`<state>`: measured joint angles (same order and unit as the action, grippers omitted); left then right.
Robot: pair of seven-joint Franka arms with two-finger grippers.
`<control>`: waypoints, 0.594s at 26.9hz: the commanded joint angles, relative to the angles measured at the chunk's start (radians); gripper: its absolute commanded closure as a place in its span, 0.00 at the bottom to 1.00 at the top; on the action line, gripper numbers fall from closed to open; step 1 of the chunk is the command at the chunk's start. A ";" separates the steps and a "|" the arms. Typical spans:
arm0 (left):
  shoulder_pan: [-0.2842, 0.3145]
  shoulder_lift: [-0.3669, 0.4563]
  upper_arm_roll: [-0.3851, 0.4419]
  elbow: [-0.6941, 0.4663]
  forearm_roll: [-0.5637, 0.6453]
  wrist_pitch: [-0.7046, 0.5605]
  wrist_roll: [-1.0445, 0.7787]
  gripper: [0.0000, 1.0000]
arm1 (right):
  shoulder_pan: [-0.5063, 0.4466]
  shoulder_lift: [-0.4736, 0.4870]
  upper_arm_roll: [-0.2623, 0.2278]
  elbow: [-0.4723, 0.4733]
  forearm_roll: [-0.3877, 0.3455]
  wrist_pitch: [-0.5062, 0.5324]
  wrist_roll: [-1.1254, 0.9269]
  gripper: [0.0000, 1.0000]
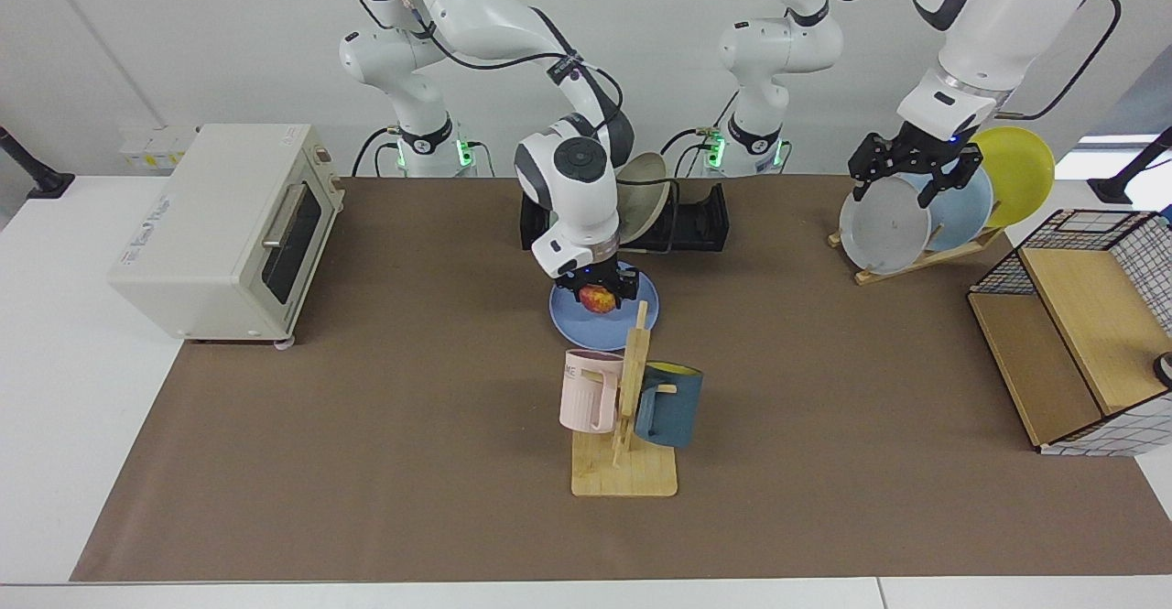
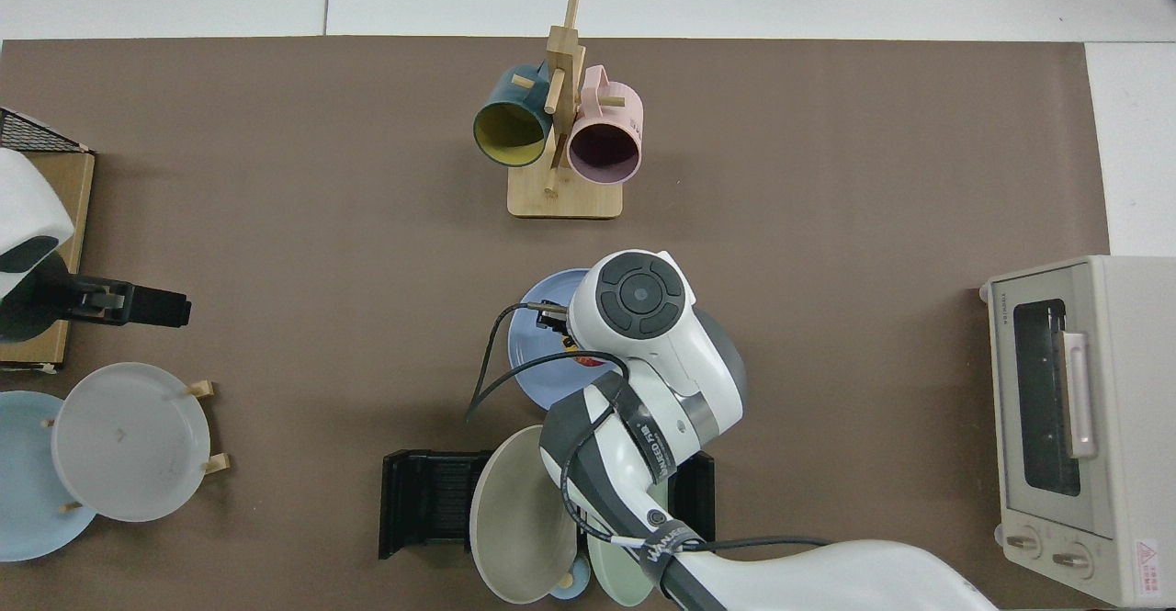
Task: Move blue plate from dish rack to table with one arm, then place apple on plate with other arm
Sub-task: 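Lower the apple onto the blue plate with the right gripper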
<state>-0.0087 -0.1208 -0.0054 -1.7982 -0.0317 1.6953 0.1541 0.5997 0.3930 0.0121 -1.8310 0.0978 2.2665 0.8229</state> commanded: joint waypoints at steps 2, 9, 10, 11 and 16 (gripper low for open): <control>0.003 0.050 0.004 0.081 0.012 -0.006 0.005 0.00 | 0.011 0.026 -0.004 -0.002 0.013 0.018 0.025 0.79; -0.008 0.056 -0.007 0.082 0.021 -0.011 0.001 0.00 | 0.012 0.021 -0.004 -0.011 0.037 0.015 0.019 0.00; -0.008 0.056 -0.008 0.082 0.026 -0.011 0.001 0.00 | 0.014 0.020 -0.004 -0.007 0.036 0.007 0.018 0.00; -0.011 0.055 -0.010 0.079 0.027 -0.011 -0.001 0.00 | 0.014 0.015 -0.006 -0.002 0.036 0.004 0.016 0.00; -0.013 0.055 -0.011 0.071 0.027 -0.011 -0.002 0.00 | 0.000 -0.020 -0.006 0.016 0.030 -0.031 -0.001 0.00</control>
<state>-0.0110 -0.0764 -0.0186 -1.7427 -0.0243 1.6973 0.1540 0.6079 0.4131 0.0104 -1.8243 0.1155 2.2658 0.8245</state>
